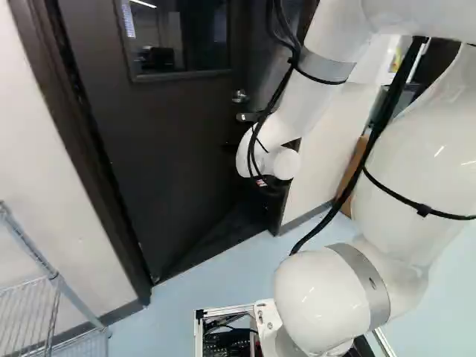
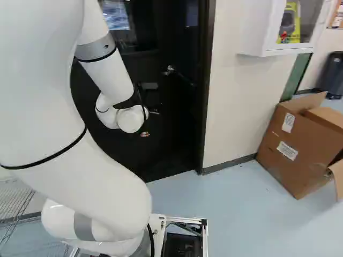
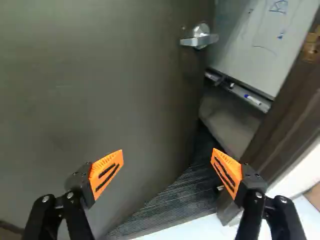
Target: Open the door and move inside
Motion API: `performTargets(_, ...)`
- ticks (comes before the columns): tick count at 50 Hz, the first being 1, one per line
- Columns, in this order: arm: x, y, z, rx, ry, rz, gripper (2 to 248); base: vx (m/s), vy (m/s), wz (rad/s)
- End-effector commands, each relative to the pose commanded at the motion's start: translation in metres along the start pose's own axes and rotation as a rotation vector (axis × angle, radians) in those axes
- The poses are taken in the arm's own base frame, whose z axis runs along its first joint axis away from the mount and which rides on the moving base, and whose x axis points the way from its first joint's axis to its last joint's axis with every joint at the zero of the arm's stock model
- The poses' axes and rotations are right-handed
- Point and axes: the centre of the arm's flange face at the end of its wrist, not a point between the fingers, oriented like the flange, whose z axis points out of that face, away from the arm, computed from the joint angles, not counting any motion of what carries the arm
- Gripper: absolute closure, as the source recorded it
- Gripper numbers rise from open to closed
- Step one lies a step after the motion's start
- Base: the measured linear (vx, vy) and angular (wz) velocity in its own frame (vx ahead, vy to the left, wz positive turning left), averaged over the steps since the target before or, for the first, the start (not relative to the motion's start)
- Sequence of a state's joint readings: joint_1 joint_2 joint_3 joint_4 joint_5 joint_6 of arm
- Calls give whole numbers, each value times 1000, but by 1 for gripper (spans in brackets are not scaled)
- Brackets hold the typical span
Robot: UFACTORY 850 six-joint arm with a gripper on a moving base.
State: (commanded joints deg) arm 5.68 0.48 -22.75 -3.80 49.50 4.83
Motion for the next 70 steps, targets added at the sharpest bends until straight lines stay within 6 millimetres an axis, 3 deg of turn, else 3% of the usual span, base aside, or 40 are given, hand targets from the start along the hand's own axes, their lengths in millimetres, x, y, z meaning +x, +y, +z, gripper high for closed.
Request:
performTargets(15, 0, 0, 0, 0, 0, 0, 3, -1, 185, 712)
performTargets(23, 0, 0, 0, 0, 0, 0, 3, 51, 91, 249)
performTargets(38, 0, 0, 0, 0, 0, 0, 3, 112, 66, -44)
performTargets(58, 0, 0, 0, 0, 0, 0, 3, 138, -34, -510)
performTargets(70, 0, 0, 0, 0, 0, 0, 3, 130, 58, -26)
